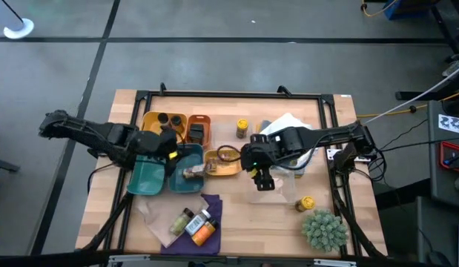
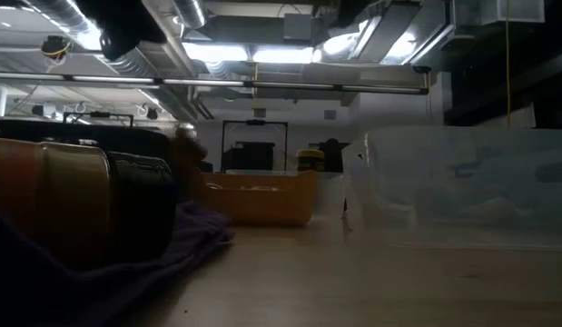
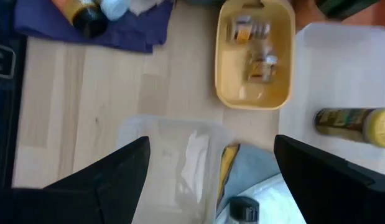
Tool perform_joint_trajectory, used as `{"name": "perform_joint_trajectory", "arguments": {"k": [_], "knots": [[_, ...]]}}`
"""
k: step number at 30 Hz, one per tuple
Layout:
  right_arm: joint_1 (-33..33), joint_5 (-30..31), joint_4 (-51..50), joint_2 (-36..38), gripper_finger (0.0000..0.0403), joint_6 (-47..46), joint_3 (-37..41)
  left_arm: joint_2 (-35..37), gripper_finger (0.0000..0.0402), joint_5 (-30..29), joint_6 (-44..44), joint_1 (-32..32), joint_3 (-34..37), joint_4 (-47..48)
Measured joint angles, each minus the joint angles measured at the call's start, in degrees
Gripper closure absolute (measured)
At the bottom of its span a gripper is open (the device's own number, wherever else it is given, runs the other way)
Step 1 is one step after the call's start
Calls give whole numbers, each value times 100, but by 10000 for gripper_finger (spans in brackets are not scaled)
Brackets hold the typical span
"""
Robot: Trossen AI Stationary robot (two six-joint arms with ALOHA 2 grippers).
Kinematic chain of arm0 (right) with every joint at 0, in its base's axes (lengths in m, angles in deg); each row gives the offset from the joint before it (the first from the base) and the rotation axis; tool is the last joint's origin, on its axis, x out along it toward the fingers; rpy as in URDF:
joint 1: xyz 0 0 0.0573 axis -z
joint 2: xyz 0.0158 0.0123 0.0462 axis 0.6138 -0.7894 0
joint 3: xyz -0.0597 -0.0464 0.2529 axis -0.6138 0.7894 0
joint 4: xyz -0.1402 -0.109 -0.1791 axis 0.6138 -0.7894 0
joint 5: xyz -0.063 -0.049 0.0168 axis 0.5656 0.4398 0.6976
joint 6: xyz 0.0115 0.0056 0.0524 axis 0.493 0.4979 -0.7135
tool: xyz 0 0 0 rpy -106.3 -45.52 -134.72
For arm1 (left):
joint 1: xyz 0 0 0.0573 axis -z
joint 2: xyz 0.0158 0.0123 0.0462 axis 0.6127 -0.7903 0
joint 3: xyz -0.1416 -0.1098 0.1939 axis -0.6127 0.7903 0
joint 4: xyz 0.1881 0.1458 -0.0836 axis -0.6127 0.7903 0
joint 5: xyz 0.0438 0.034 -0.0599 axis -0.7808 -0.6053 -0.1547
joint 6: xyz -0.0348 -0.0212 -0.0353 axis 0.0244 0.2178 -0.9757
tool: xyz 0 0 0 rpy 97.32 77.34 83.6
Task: Sort spices by type
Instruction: Put the bottom green spice bottle on the top yellow bin
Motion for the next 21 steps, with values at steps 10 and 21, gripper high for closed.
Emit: {"name": "perform_joint_trajectory", "arguments": {"k": [10,21], "knots": [[0,521,54,549,61,59,-5,-5,399,31,650,-487,2,182],[0,472,417,571,61,451,-4,-104,398,1824,257,-284,2,39]]}}
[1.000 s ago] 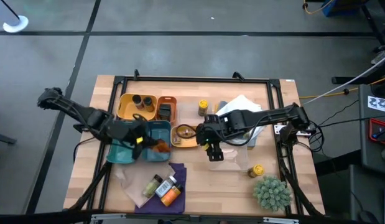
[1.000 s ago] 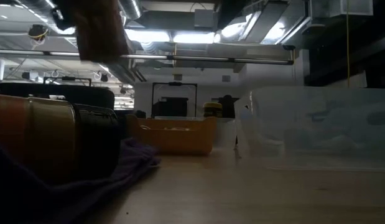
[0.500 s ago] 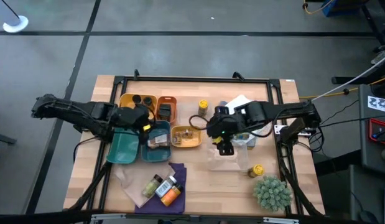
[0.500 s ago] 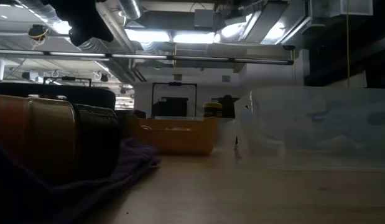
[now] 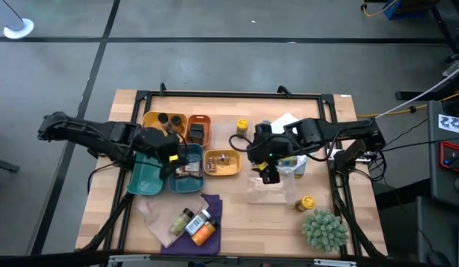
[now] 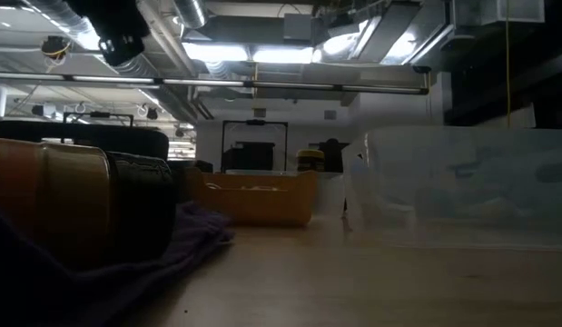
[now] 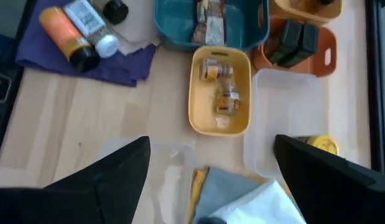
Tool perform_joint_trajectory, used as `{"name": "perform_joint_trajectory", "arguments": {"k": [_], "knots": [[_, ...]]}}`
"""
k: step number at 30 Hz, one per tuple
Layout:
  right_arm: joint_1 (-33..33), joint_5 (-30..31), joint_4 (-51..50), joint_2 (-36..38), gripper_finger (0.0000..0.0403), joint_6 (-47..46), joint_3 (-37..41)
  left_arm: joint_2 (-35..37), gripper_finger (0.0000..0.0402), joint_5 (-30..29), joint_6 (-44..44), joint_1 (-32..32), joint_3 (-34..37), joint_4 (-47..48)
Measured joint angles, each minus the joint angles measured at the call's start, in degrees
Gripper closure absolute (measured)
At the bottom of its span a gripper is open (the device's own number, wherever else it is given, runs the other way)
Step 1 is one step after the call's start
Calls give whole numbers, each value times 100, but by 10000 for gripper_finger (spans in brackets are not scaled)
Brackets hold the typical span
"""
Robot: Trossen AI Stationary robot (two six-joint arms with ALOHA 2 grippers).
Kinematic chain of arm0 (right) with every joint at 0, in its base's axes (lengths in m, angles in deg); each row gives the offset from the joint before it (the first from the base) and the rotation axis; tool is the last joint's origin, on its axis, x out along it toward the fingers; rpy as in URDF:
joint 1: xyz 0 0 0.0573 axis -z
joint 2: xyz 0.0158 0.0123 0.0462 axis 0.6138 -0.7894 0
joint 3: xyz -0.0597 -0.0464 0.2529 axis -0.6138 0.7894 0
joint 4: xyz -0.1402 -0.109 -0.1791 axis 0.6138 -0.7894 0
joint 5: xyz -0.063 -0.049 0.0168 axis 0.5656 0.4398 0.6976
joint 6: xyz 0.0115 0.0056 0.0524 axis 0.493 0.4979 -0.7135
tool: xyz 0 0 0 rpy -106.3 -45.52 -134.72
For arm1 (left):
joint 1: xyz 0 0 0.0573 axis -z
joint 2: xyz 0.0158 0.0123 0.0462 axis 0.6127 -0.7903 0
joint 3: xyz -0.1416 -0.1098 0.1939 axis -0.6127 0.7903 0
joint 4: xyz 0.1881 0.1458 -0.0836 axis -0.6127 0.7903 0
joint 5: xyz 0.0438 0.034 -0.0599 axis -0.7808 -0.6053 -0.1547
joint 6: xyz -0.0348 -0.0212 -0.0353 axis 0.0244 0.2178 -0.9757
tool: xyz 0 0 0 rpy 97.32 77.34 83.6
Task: Sort spices by type
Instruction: Put the bottom green spice bottle on the top yellow bin
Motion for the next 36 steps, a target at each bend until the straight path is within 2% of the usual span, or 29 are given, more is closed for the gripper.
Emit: {"name": "perform_joint_trajectory", "arguments": {"k": [8,15,20,23,30,36], "knots": [[0,-3,152,0,61,-5,0,-424,398,906,-1344,646,0,29],[0,-425,453,-2,61,-49,0,-795,398,1007,-2206,1176,0,30],[0,-460,435,-4,61,-50,0,-1076,390,1276,-2510,1644,0,21],[0,-460,433,-4,61,-50,0,-1327,359,1285,-2987,1870,0,26],[0,-460,424,-4,61,-9,0,-1997,254,1455,-3652,2226,0,-47],[-2,-613,426,-4,61,-7,0,-2532,205,1454,-4100,2388,0,-240]]}}
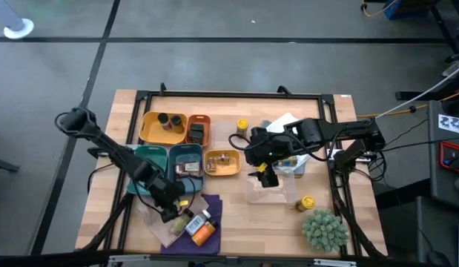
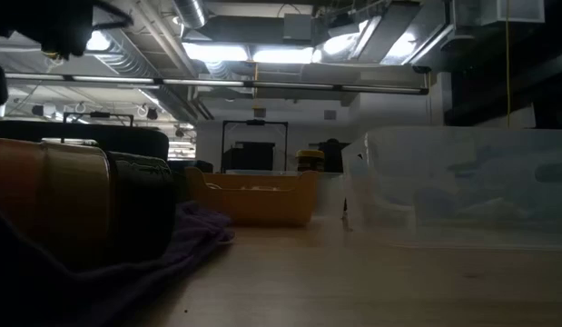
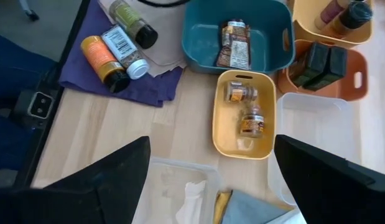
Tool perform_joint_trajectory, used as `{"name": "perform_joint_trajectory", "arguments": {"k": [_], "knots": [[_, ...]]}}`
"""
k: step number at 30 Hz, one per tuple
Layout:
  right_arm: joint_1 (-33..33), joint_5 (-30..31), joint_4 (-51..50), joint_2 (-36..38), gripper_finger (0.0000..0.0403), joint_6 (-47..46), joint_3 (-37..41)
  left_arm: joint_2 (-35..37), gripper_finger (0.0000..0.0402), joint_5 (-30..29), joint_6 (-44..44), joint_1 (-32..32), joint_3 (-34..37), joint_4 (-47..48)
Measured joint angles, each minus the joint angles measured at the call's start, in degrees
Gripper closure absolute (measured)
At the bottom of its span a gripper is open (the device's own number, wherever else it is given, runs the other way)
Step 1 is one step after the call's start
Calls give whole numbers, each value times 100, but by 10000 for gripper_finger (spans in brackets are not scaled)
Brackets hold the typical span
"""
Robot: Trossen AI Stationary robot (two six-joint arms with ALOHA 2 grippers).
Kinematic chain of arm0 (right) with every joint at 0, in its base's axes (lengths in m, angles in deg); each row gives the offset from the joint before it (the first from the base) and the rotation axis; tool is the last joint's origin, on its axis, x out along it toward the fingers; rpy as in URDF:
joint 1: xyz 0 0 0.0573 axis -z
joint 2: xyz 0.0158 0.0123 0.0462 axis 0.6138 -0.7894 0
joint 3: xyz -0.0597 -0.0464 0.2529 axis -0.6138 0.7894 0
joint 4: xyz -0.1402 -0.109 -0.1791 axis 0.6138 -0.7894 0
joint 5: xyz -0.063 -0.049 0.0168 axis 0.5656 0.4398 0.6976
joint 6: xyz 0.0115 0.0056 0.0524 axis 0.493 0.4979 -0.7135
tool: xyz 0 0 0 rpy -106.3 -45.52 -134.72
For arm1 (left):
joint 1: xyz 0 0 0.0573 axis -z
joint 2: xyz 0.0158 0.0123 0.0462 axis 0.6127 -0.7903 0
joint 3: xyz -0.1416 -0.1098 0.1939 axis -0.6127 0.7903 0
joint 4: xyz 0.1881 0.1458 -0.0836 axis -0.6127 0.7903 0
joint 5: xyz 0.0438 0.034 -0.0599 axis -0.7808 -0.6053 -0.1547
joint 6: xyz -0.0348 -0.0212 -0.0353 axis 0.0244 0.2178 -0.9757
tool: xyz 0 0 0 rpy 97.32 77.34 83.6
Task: Sort spices by type
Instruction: Put the bottom green spice bottle on the top yellow bin
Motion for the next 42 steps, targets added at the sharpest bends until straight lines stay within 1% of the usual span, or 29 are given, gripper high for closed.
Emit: {"name": "perform_joint_trajectory", "arguments": {"k": [5,12,16,22,31,38,42], "knots": [[-4,-47,0,-2,61,0,0,-388,193,-2,-238,-3,0,-267],[-4,-148,-15,-2,61,2,0,-932,192,3,-429,0,-4,-615],[-4,-148,-47,-2,61,2,0,-1093,192,-1,-675,-3,-2,-685],[-4,-148,-48,-7,61,2,0,-1101,192,5,-743,-3,-2,-693],[-4,-148,-44,-7,61,2,0,-1099,192,356,-745,-9,2,-682],[-4,-148,-42,-7,61,2,0,-979,192,305,-812,-3,-17,-679],[-4,-148,-43,-7,61,2,2,-972,192,19,-1009,112,-52,-688]]}}
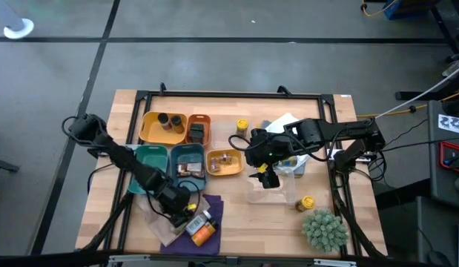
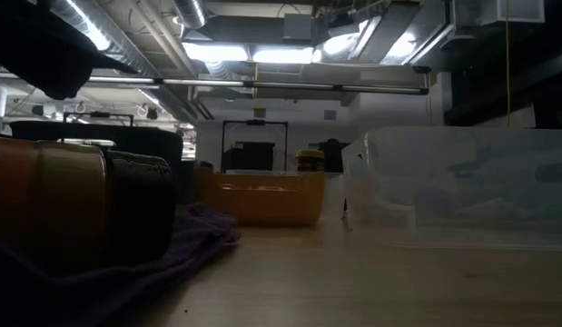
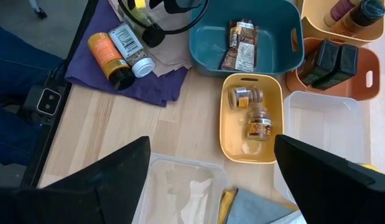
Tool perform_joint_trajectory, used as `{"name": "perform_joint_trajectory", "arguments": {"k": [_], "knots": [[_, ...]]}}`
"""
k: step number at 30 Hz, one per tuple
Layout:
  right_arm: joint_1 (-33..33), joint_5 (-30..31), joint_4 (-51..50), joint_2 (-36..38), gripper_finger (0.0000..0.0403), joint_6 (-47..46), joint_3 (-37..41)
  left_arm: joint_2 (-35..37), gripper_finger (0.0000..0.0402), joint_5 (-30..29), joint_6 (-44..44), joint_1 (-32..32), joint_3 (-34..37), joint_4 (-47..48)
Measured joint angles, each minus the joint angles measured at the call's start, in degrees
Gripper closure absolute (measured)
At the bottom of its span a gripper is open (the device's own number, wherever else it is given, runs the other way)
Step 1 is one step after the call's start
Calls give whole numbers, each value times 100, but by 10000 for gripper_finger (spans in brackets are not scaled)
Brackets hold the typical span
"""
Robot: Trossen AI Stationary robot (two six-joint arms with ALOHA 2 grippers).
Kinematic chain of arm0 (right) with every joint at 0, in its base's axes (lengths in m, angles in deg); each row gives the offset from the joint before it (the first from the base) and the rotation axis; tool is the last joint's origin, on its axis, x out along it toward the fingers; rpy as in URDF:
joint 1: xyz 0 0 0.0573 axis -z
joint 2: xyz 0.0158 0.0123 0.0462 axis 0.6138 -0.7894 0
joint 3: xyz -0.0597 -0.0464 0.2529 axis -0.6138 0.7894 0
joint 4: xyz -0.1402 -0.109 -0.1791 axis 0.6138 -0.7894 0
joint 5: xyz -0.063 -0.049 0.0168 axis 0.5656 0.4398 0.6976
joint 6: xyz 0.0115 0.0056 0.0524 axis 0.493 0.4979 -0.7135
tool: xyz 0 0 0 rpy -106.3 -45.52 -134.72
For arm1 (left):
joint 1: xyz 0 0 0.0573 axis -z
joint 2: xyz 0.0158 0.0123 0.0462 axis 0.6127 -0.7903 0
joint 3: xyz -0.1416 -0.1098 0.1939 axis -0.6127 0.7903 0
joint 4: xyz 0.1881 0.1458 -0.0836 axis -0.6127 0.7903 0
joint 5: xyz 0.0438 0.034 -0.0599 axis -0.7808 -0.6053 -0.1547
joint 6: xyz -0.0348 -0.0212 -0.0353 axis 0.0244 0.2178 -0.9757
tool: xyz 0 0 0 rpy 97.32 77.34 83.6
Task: Sort spices by type
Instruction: Put the bottom green spice bottle on the top yellow bin
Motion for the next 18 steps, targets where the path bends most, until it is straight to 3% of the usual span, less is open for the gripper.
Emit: {"name": "perform_joint_trajectory", "arguments": {"k": [11,18], "knots": [[0,0,2,0,61,-2,0,-15,192,-1434,-416,539,0,-142],[0,0,4,0,61,-2,0,-399,192,-1530,-455,700,-5,-351]]}}
